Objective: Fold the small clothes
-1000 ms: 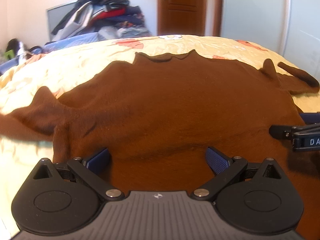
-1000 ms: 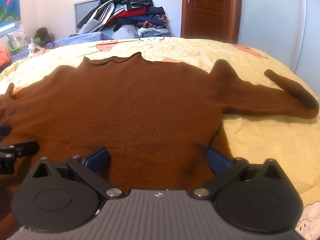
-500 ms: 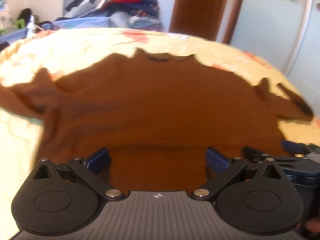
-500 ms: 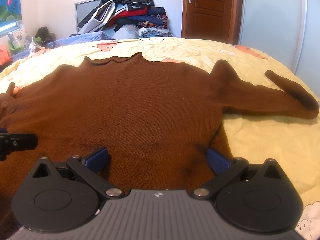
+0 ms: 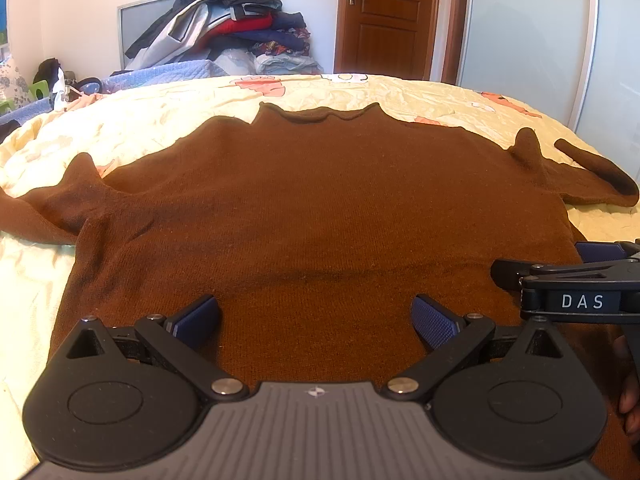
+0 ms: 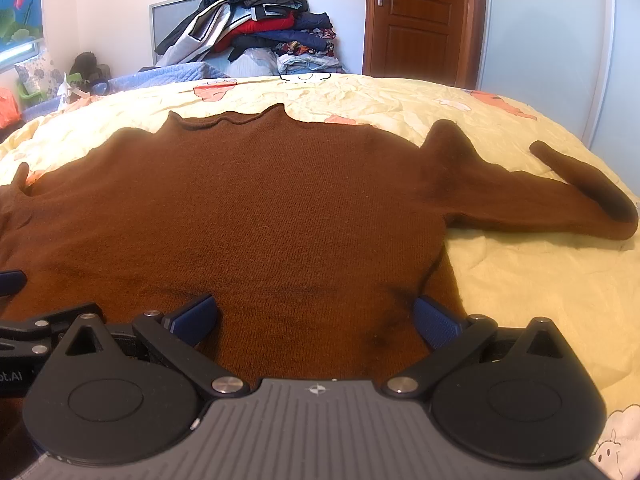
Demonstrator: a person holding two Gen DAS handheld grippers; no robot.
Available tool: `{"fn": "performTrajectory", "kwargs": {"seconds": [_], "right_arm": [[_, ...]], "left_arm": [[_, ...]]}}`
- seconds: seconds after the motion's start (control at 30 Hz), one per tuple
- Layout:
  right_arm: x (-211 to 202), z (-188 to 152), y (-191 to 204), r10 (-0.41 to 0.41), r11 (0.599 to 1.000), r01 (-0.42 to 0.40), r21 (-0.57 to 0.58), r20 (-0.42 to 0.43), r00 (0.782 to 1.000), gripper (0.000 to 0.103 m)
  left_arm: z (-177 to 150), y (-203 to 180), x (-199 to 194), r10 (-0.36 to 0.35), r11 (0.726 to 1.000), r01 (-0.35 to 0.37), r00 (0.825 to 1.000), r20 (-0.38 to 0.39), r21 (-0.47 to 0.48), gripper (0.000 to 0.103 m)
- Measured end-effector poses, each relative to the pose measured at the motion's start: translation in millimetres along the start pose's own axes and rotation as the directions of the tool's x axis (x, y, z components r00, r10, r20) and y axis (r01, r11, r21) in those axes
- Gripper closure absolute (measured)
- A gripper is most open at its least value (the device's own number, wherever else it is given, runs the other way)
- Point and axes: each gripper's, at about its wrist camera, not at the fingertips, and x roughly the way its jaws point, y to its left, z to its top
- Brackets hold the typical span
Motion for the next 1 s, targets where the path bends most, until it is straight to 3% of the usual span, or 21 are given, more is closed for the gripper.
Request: {"fn": "performTrajectory", "kwargs": {"seconds": [0.27,0.4,0.53,0.63,0.73,0.8,0.87,0.9,0.93,1.0], "right_arm": [[0.2,-0.1,-0.1,0.002,1.000,-0.002,-0.002,-0.001,1.000,0.000],[-6.7,11.1,-20.7,0.094,0.995,-0.094,0.028,0.001,0.996,0.000],[-28.2,41.6,-93.2,0.169,0.956,-0.199,0.216,0.148,0.974,0.000],[-26.7,69.5,-173.0,0.197,0.879,-0.267,0.395,0.209,0.958,0.000],[-14.3,94.3,-246.8,0.122,0.821,-0.230,0.522,0.234,0.965,0.000],[0.6,113.6,-279.1,0.051,0.851,-0.156,0.502,0.217,0.975,0.001],[26.7,132.2,-298.2,-0.019,0.907,-0.042,0.419,0.140,0.990,0.008],[43.0,139.3,-305.7,-0.028,0.923,-0.008,0.384,0.087,0.996,0.016],[59.8,143.5,-312.7,-0.021,0.931,0.007,0.364,0.034,0.999,0.030],[91.2,146.6,-329.1,0.008,0.930,0.018,0.367,-0.070,0.998,0.046]], "left_arm": [[0.4,0.1,0.2,0.000,1.000,0.000,1.000,-0.001,0.001,0.000],[-0.2,-0.5,0.0,0.000,1.000,0.000,1.000,-0.001,0.002,0.000],[-1.0,0.0,-2.8,-0.007,1.000,0.007,1.000,0.001,-0.001,0.000],[-0.9,-0.5,-2.9,-0.006,1.000,0.006,1.000,0.000,0.001,0.000],[-0.9,-0.4,-3.0,-0.008,1.000,0.008,1.000,0.001,-0.002,0.000],[-1.0,-0.7,-2.9,-0.010,1.000,0.010,1.000,0.003,-0.006,0.000],[-0.7,-0.6,-2.4,-0.011,1.000,0.011,1.000,0.004,-0.008,0.000],[-0.9,-0.4,-2.4,-0.011,1.000,0.011,1.000,0.003,-0.007,0.000],[-0.7,-0.6,-2.2,-0.010,1.000,0.010,1.000,0.003,-0.006,0.000],[-1.1,0.2,-2.5,-0.009,1.000,0.009,1.000,0.003,-0.006,0.000]]}}
